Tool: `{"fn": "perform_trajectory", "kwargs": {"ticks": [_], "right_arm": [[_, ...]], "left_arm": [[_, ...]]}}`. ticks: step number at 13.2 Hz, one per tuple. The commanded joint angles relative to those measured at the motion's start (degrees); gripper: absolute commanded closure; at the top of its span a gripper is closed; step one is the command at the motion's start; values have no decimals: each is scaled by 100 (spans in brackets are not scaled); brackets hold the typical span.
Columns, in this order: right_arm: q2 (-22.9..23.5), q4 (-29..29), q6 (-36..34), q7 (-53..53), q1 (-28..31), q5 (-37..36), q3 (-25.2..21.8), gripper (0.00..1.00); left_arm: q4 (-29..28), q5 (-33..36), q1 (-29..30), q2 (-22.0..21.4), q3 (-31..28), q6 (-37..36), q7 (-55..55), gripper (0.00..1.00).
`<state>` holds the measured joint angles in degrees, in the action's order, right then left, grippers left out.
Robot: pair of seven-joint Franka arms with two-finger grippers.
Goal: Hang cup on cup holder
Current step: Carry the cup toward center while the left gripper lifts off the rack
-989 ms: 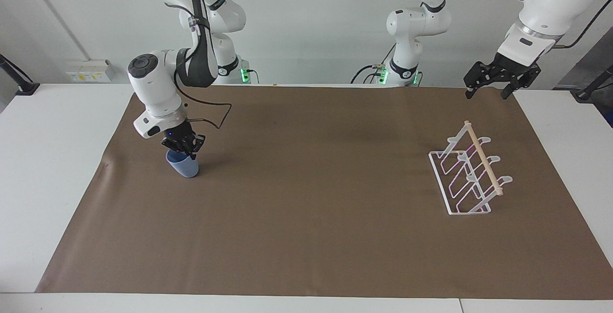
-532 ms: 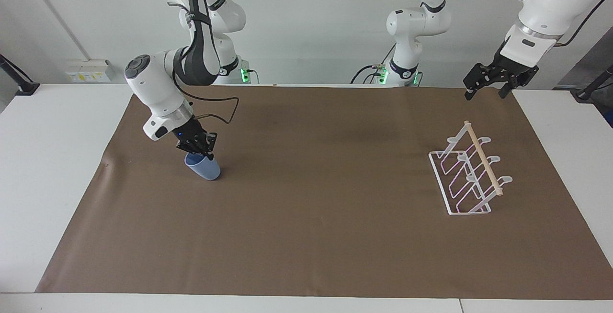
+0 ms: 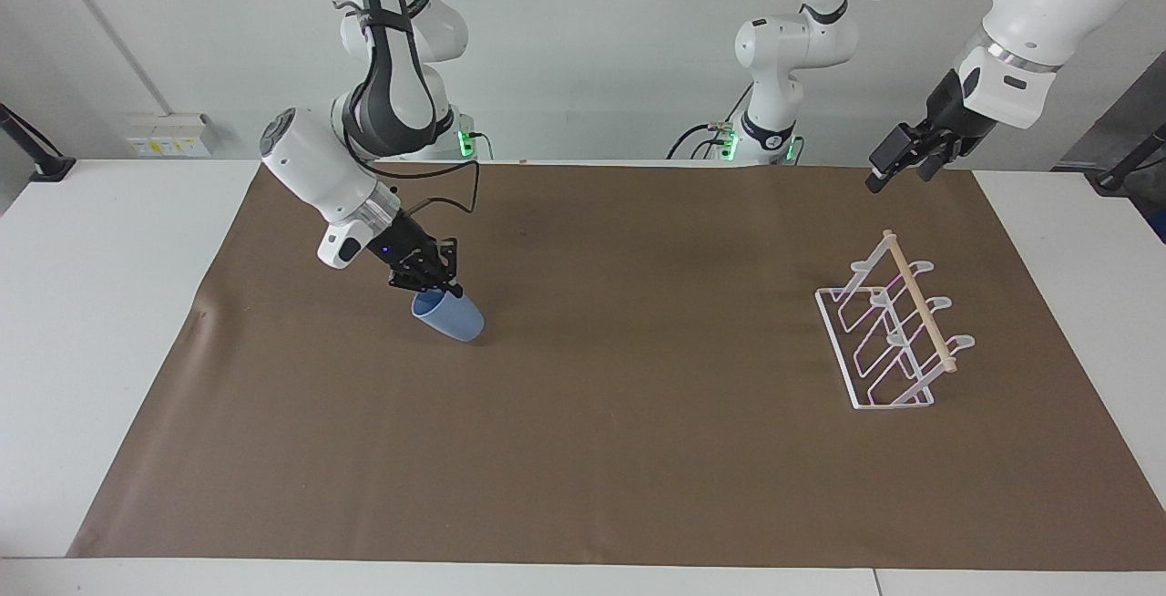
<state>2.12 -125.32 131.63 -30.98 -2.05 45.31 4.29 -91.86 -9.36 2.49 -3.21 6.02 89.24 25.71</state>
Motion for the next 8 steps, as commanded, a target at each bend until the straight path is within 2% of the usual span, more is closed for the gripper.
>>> {"fn": "perform_trajectory", "kwargs": {"ticks": [1, 2, 5, 8], "right_arm": [[-1, 139, -391, -460, 38, 774, 89, 100], [-27, 139, -566, -574, 38, 1143, 124, 100], [-89, 148, -962, -1093, 38, 2242, 177, 100], [-141, 148, -1209, -1138, 38, 2973, 291, 100]], "left_arm": [[-279, -676, 49, -171, -22, 155, 671, 0], [-402, -1099, 67, -250, -66, 137, 820, 0], [-517, -1821, 50, -285, -40, 234, 2329, 0], [-858, -2831, 85, -425, -49, 601, 3552, 0]]}}
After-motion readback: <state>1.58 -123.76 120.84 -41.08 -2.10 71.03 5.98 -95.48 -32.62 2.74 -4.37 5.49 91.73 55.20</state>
